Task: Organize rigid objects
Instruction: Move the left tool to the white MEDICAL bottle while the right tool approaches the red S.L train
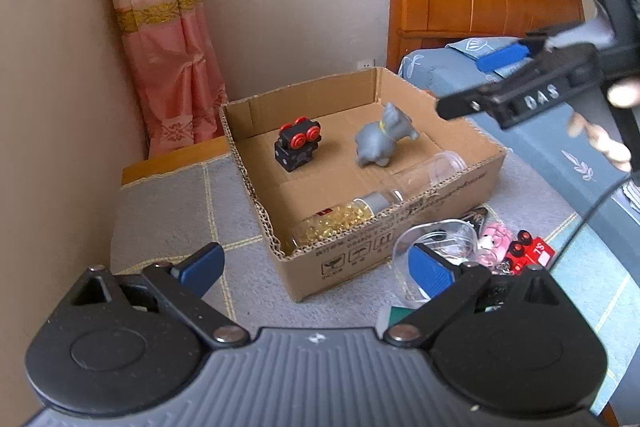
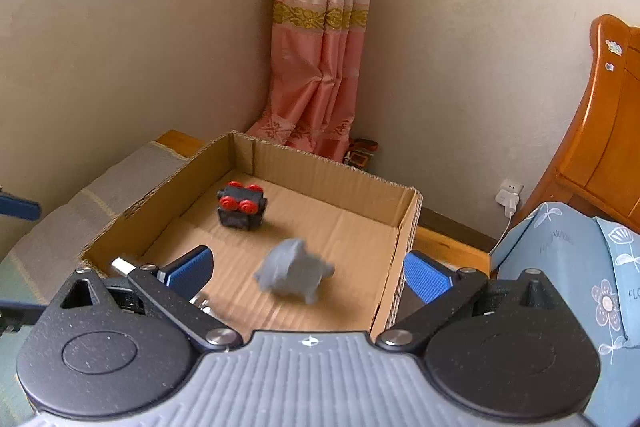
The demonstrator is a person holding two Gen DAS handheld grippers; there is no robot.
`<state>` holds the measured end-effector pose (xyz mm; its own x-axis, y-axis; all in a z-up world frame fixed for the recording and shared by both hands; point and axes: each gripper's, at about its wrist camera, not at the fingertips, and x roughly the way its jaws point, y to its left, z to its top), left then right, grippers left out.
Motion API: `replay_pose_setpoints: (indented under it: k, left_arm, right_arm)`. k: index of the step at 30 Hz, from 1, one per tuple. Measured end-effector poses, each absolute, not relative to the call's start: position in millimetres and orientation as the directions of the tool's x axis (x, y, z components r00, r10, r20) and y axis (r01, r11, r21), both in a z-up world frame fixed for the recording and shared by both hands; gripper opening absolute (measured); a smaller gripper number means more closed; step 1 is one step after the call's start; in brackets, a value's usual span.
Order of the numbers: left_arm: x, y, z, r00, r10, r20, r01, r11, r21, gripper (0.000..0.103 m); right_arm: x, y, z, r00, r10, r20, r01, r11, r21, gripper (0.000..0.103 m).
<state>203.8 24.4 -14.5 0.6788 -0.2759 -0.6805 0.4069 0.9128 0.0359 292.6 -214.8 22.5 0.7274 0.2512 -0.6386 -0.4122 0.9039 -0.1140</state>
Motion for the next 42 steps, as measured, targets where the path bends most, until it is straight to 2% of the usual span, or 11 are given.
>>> replay_pose_setpoints:
  k: [7, 18, 24, 33, 42]
  left_arm:
    - [183, 23, -16, 0.701, -0.249, -0.668, 0.381, 0.923, 0.055, 0.098]
    - [148, 17, -32, 0.708, -0.221, -0.670, 0.347, 0.936, 0.059, 0.098]
    - [134, 11, -38, 0.699, -0.236, -0.675, 0.352, 0.935, 0.038, 0.098]
    - [127, 5, -44, 0.688, -0.241, -0.685, 0.363, 0.931, 0.036, 0.098]
    - [123, 2, -46, 0.685, -0.248, -0.685, 0.360, 0.933, 0.022, 0.098]
  right_arm:
    - [254, -234, 1, 0.696, 0.224, -0.682, -0.383, 0.919, -0.089, 0.103]
    - [231, -269, -71, 0.624, 0.118, -0.773, -0.213, 0.977, -0.023, 0.103]
    - [225, -280, -80, 0.601, 0.177, -0.780, -0.185, 0.980, 0.079, 0.103]
    - [193, -287, -91, 0.575, 0.222, -0.787, -0.200, 0.971, 0.127, 0.103]
    - [169, -262, -105, 0.629, 0.166, -0.760, -0.273, 0.962, -0.017, 0.103]
